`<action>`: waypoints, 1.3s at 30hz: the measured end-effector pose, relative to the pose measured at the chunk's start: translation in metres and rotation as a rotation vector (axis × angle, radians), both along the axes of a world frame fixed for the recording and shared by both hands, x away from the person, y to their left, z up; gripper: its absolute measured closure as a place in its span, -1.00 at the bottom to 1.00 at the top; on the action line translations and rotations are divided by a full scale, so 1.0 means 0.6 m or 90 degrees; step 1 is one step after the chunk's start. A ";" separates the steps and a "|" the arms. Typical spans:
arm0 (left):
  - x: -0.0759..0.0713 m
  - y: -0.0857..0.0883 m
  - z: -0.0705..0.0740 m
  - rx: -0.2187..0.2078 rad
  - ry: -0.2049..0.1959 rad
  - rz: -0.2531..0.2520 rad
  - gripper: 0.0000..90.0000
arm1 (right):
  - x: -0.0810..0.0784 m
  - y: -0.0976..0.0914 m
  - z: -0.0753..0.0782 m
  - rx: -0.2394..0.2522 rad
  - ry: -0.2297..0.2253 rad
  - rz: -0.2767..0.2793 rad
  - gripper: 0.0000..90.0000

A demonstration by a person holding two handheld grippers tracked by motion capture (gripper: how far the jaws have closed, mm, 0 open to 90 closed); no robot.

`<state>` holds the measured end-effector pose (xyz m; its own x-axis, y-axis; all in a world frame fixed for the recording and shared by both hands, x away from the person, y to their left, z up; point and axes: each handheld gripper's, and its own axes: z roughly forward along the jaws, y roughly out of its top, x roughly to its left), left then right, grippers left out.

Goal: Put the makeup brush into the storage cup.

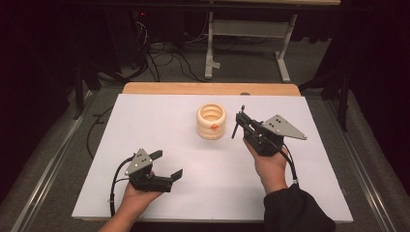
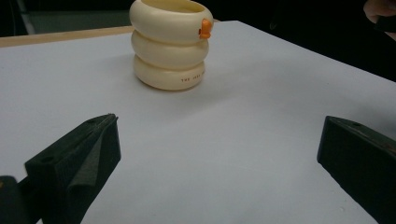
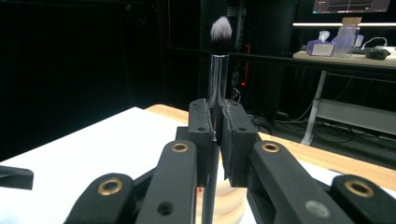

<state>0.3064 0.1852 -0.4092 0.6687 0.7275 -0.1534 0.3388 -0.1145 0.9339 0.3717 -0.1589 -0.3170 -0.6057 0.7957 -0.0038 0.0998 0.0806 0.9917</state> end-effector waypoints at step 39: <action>-0.002 0.009 0.008 -0.021 -0.008 -0.006 -0.99 | 0.080 0.055 0.017 -0.012 -0.003 -0.005 0.91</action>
<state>0.3054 0.1906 -0.4042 0.6777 0.7159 -0.1681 0.3257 -0.0873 0.9414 0.4197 -0.1261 -0.3068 -0.5997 0.8000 -0.0212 0.0962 0.0984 0.9905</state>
